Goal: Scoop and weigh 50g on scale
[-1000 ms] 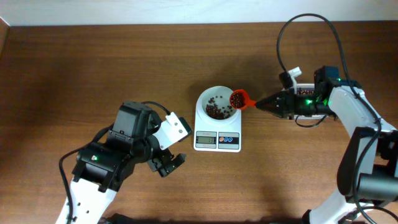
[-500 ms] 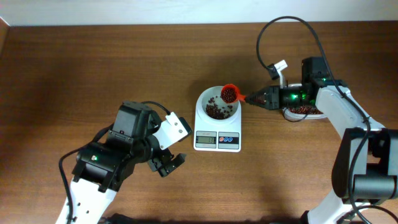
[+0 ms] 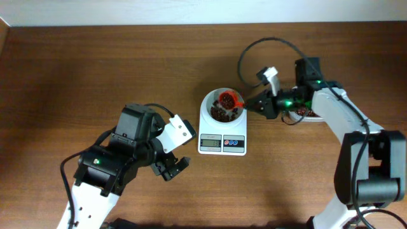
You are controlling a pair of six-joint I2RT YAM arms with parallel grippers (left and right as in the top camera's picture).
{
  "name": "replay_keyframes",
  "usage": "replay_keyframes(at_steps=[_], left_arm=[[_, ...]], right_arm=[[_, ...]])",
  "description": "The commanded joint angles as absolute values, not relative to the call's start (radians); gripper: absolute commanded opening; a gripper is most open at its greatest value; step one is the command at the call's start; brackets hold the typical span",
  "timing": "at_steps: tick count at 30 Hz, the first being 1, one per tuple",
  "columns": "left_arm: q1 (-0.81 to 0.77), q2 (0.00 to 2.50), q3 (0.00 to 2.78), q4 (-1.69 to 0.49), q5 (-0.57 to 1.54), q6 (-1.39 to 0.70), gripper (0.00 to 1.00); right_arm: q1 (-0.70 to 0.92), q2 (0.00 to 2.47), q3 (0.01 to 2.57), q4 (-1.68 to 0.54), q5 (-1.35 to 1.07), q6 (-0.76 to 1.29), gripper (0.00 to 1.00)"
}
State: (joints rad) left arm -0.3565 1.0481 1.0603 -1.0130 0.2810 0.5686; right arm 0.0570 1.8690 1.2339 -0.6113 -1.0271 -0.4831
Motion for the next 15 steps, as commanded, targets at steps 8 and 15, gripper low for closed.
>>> replay_keyframes(at_steps=[8,15], left_arm=[[-0.349,1.045,1.077,-1.012,0.292,0.585,0.99],[-0.349,1.045,1.077,-1.012,0.292,0.585,0.99]], right_arm=[[0.068,1.739,1.242,-0.613,-0.892,-0.501,0.04],[0.116,1.710,1.243,-0.632,-0.736,-0.498,0.04]])
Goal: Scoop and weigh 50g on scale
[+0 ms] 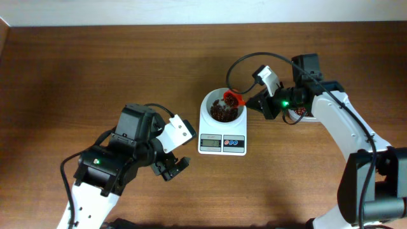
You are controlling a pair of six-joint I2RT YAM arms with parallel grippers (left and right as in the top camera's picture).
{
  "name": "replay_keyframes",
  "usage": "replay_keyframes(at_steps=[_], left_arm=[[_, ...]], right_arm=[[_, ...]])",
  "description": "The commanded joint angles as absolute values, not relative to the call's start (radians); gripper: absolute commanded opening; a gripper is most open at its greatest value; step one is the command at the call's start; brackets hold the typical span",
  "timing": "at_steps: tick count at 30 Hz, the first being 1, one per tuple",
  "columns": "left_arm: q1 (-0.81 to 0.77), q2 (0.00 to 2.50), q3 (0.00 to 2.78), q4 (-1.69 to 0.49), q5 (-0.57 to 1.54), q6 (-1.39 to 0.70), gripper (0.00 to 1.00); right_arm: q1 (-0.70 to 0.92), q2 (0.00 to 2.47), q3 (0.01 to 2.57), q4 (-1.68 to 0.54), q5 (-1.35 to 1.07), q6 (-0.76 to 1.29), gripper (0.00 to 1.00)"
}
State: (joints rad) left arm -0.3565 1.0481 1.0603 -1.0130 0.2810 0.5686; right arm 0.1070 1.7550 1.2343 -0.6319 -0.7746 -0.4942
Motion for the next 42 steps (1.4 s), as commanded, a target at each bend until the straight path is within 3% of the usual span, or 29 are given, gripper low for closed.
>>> replay_keyframes(at_steps=[1,11,17,21,23,25,28,30,32,34,35,42], left_arm=[[-0.349,1.045,1.077,-1.012,0.292,0.585,0.99],[-0.349,1.045,1.077,-1.012,0.292,0.585,0.99],[-0.349,1.045,1.077,-1.012,0.292,0.585,0.99],[-0.349,1.045,1.077,-1.012,0.292,0.585,0.99],[-0.349,1.045,1.077,-1.012,0.292,0.585,0.99],[-0.350,1.045,1.077,-1.012,0.292,0.585,0.99],[-0.350,1.045,1.077,-1.012,0.292,0.585,0.99],[-0.350,1.045,1.077,-1.012,0.292,0.585,0.99],[-0.350,1.045,1.077,-1.012,0.292,0.585,0.99],[-0.349,1.045,1.077,-1.012,0.292,0.585,0.99],[-0.350,1.045,1.077,-1.012,0.292,0.585,0.99],[-0.350,1.045,1.077,-1.012,0.292,0.585,0.99]], right_arm=[[0.123,1.684,1.246,-0.632,-0.739,-0.497,0.04],[0.178,1.641,1.249,-0.613,-0.560,-0.490,0.04],[0.178,1.632,1.251,-0.627,-0.738,-0.490,0.04],[0.179,1.632,1.251,-0.636,-0.630,-0.490,0.04],[0.178,1.631,1.251,-0.651,-0.769,-0.515,0.04],[0.178,1.631,1.251,-0.640,-0.641,-0.516,0.04],[0.197,1.623,1.251,-0.650,-0.688,-0.517,0.04],[0.205,1.623,1.251,-0.648,-0.526,-0.516,0.04],[0.204,1.622,1.251,-0.648,-0.674,-0.517,0.04],[0.206,1.622,1.251,-0.629,-0.572,-0.482,0.04],[0.214,1.622,1.251,-0.642,-0.655,-0.514,0.04],[0.224,1.578,1.282,-0.673,-0.541,-0.559,0.04]])
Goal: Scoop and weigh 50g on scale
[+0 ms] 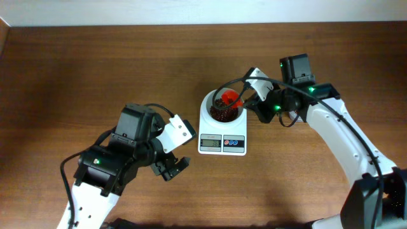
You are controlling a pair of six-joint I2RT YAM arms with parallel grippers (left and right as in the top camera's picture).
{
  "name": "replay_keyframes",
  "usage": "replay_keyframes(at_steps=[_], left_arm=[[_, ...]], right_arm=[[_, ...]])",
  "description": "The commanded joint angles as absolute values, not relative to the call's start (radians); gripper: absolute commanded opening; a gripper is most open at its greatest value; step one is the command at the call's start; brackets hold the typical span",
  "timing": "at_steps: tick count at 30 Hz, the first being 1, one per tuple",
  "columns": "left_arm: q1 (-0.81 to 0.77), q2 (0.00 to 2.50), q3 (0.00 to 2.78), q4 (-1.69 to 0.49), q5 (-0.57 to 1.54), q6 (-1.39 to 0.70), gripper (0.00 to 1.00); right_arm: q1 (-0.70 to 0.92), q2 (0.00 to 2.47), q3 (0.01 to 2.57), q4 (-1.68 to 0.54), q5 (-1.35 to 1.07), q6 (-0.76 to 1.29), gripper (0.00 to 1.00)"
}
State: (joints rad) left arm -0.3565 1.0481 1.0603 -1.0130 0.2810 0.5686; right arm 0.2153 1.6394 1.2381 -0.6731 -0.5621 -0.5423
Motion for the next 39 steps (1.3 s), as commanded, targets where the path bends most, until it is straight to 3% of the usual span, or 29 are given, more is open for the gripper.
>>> replay_keyframes(at_steps=[1,4,8,13,16,17,22,27,34,39], left_arm=[[-0.350,1.045,1.077,-1.012,0.292,0.585,0.99],[-0.349,1.045,1.077,-1.012,0.292,0.585,0.99],[-0.350,1.045,1.077,-1.012,0.292,0.585,0.99],[-0.350,1.045,1.077,-1.012,0.292,0.585,0.99],[-0.349,1.045,1.077,-1.012,0.292,0.585,0.99],[-0.349,1.045,1.077,-1.012,0.292,0.585,0.99],[-0.350,1.045,1.077,-1.012,0.292,0.585,0.99],[-0.350,1.045,1.077,-1.012,0.292,0.585,0.99],[-0.350,1.045,1.077,-1.012,0.292,0.585,0.99],[-0.349,1.045,1.077,-1.012,0.292,0.585,0.99]], right_arm=[[0.224,1.565,1.282,-0.676,-0.541,-0.558,0.04],[0.249,1.547,1.282,-0.694,-0.514,-0.558,0.04],[0.370,1.547,1.282,-0.683,-0.174,-0.559,0.04],[0.366,1.483,1.298,-0.673,-0.179,-0.467,0.04],[0.240,1.371,1.302,-0.686,-0.216,-0.428,0.04],[0.114,1.352,1.302,-0.732,-0.204,-0.407,0.04],[-0.209,1.450,1.300,-0.857,-0.165,-0.357,0.04],[-0.223,1.650,1.299,-0.891,-0.184,-0.317,0.04],[-0.231,1.715,1.299,-0.964,-0.498,-0.286,0.04],[-0.382,1.715,1.300,-0.963,-0.520,-0.245,0.04]])
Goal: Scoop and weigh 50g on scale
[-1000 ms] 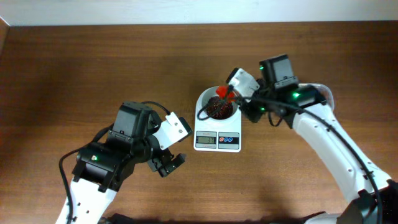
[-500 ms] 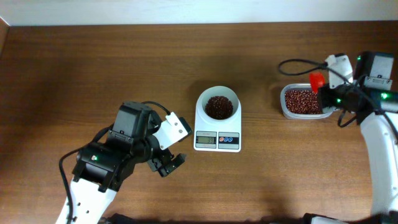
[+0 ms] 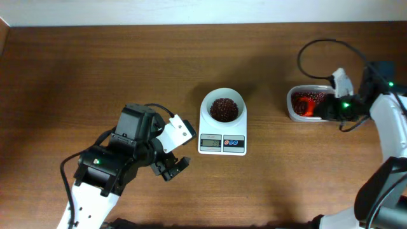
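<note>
A white scale (image 3: 222,144) stands mid-table with a white bowl (image 3: 222,99) on it, holding dark reddish beans (image 3: 222,109). At the right, a clear container (image 3: 291,109) holds more beans. The red scoop (image 3: 301,107) dips into that container, and my right gripper (image 3: 322,109) is shut on its handle at the container's right side. My left gripper (image 3: 173,167) rests open and empty on the table, left of and below the scale.
The scale's display and buttons (image 3: 222,143) face the front edge. A black cable (image 3: 318,48) loops above the right arm, beyond the container. The left arm's bulk (image 3: 121,159) fills the front left of the table.
My right gripper has moved with the red scoop from over the bowl on the scale to the bean container at the right. The scoop now sits in the container. The left arm is unchanged.
My right gripper first held the loaded red scoop over the bowl's right rim. Then the scoop stood at the rim, and later tilted over the bowl's middle. Now the bowl holds a fuller heap and the scoop is back in the container.
</note>
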You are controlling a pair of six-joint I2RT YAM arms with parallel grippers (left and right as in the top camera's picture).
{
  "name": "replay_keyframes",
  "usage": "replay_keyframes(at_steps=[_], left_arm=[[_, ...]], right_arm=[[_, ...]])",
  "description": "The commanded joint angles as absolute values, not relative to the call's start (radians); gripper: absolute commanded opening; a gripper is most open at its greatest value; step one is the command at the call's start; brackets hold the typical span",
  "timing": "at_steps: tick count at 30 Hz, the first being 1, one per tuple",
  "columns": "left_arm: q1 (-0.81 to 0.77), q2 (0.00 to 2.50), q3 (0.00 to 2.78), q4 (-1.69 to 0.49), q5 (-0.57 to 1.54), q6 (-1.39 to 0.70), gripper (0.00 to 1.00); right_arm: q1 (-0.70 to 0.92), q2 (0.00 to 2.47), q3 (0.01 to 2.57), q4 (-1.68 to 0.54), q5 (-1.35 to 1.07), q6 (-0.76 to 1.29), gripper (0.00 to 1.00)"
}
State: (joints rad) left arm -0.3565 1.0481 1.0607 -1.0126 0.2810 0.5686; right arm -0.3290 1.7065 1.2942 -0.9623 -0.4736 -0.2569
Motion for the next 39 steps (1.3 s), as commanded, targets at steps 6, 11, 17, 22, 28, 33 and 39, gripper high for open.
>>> replay_keyframes(at_steps=[6,11,17,22,28,33,39], left_arm=[[-0.349,1.045,1.077,-1.012,0.292,0.585,0.99],[-0.349,1.045,1.077,-1.012,0.292,0.585,0.99],[-0.349,1.045,1.077,-1.012,0.292,0.585,0.99],[-0.350,1.045,1.077,-1.012,0.292,0.585,0.99],[-0.349,1.045,1.077,-1.012,0.292,0.585,0.99],[-0.349,1.045,1.077,-1.012,0.292,0.585,0.99],[-0.349,1.045,1.077,-1.012,0.292,0.585,0.99]], right_arm=[[-0.533,1.715,1.299,-0.973,-0.792,-0.246,0.04],[-0.564,1.715,1.299,-0.998,-0.906,-0.247,0.04],[-0.490,1.715,1.300,-1.018,-1.075,-0.249,0.04],[-0.229,1.715,1.300,-0.999,-1.108,-0.250,0.04],[0.007,1.715,1.300,-0.837,-0.972,-0.250,0.04],[0.140,1.710,1.302,-0.800,-0.712,-0.390,0.04],[0.233,1.687,1.320,-0.762,-0.532,-0.420,0.04]])
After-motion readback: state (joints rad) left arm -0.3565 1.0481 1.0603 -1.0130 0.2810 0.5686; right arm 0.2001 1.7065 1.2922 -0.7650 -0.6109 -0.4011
